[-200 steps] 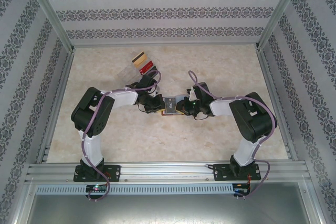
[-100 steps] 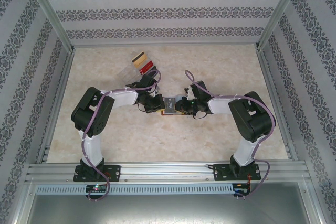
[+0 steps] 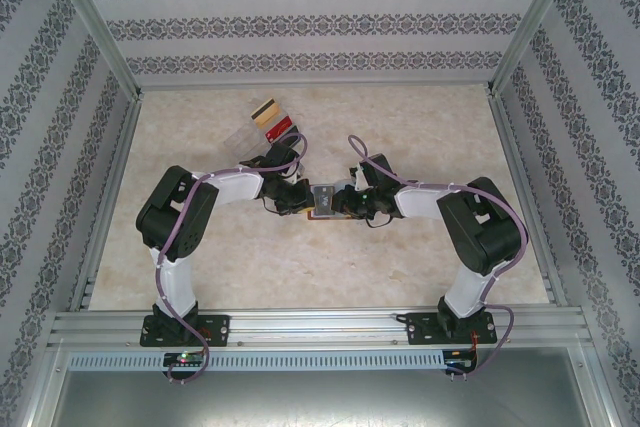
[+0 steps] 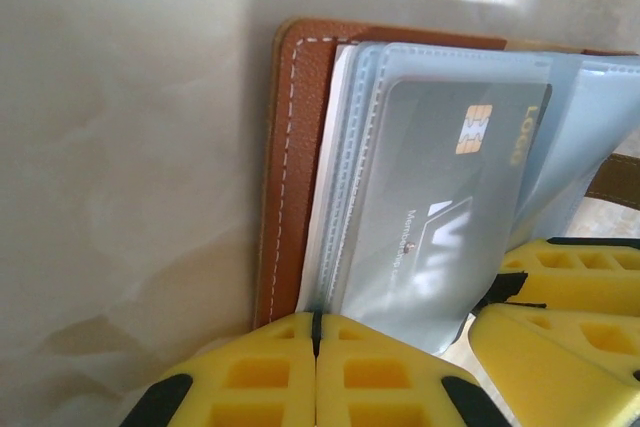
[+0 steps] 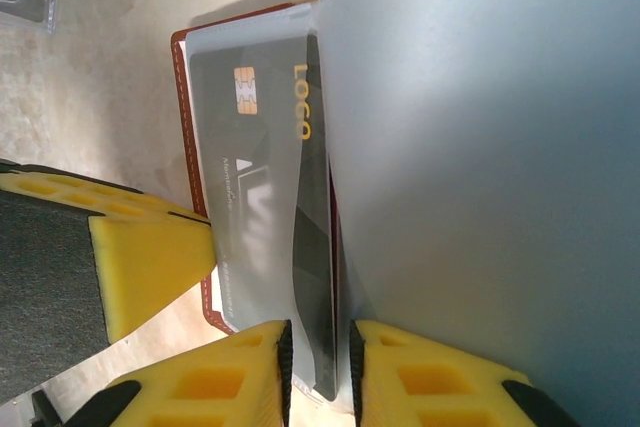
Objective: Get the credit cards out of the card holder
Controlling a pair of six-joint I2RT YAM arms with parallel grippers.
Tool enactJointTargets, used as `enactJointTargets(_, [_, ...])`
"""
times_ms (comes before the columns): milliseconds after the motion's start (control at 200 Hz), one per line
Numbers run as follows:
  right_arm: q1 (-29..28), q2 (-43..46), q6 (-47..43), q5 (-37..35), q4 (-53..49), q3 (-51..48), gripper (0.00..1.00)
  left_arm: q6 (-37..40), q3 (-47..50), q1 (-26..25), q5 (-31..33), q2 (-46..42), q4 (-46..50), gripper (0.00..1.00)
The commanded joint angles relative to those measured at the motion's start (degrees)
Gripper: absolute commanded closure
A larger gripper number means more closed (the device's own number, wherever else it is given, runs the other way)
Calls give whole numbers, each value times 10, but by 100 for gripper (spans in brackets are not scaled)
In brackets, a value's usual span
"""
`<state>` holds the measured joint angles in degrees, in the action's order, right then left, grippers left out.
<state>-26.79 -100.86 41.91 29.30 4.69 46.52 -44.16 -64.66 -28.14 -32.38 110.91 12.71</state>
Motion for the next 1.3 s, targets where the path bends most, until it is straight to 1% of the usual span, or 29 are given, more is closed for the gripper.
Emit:
enactJointTargets(0, [-8,-12,-10,3,-12,0,78,10,2,-3,39,33,41,93])
enactJointTargets(140, [-9,-11,-5,39,27,-4,83,10,3,-3,32,35,37,93])
enactJointTargets(205, [-9,-9,-5,42,32,-4,83,11,4,-3,29,37,36,93])
enactJointTargets(295, [-10,-8,-6,48,38,-2,80,8,5,-4,14,40,27,94])
enactJointTargets(410, [-14,-11,-4,49,42,4,81,-3,14,-4,-1,41,5,94])
enactJointTargets(510, [-15,-15,-4,45,37,8,86,1,12,-4,1,41,10,95])
enactJointTargets(604, [-14,-4,-8,33,32,2,95,3,11,-4,13,35,17,94])
enactJointTargets(684, [-9,11,-10,23,30,-8,100,5,9,-4,20,30,24,93])
enactJointTargets(924, [17,51,-23,19,15,-36,100,9,9,2,38,8,32,88])
enactJointTargets(1099, [33,62,-28,17,0,-50,100,13,6,4,39,6,36,88])
enactJointTargets(1294, [38,59,-27,22,-1,-56,100,21,-1,3,39,0,42,88])
